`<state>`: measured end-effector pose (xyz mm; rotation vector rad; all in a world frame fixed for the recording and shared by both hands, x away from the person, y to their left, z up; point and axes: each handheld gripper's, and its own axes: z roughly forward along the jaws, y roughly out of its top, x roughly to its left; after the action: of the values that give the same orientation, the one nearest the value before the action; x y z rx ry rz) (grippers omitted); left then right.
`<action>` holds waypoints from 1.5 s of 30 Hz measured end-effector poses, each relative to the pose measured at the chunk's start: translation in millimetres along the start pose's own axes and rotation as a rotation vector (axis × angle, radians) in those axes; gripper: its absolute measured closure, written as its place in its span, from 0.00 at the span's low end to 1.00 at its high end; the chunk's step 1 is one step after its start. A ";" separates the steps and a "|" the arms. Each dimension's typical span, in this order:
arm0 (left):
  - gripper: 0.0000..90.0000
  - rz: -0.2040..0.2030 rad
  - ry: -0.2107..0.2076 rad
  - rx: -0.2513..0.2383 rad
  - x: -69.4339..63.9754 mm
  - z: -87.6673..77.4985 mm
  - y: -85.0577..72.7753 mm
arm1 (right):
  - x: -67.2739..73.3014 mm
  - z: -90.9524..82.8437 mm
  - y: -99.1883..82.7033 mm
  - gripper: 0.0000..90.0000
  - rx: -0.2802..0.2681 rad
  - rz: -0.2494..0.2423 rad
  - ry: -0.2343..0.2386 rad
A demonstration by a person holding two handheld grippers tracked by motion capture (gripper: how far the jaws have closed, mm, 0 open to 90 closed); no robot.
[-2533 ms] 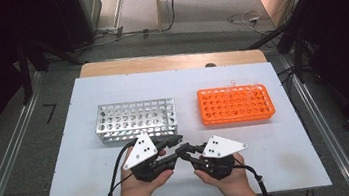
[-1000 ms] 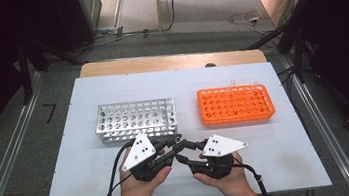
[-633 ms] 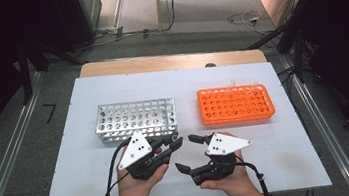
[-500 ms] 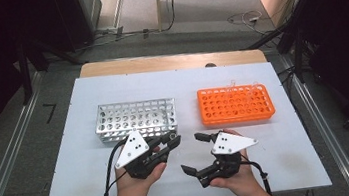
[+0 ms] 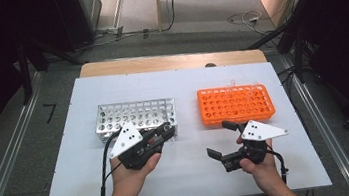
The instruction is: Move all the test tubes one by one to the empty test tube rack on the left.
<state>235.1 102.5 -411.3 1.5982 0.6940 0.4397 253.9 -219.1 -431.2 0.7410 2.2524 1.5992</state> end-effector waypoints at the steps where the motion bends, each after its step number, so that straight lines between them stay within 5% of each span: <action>1: 0.84 -0.003 0.000 -0.005 1.5 0.6 0.8 | -1.8 -2.4 -0.7 0.00 0.003 0.000 -0.007; 27: 0.84 -0.008 0.065 -0.015 44.4 24.9 16.0 | -38.4 -57.4 -36.2 0.00 0.036 0.046 -0.125; 45: 0.84 0.007 0.105 -0.008 70.7 52.9 26.1 | -41.7 -59.0 -43.8 0.00 0.055 0.046 -0.136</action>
<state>326.5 108.2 -401.5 1.5787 0.7651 0.5339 248.1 -300.2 -454.4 0.8943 2.2047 1.4638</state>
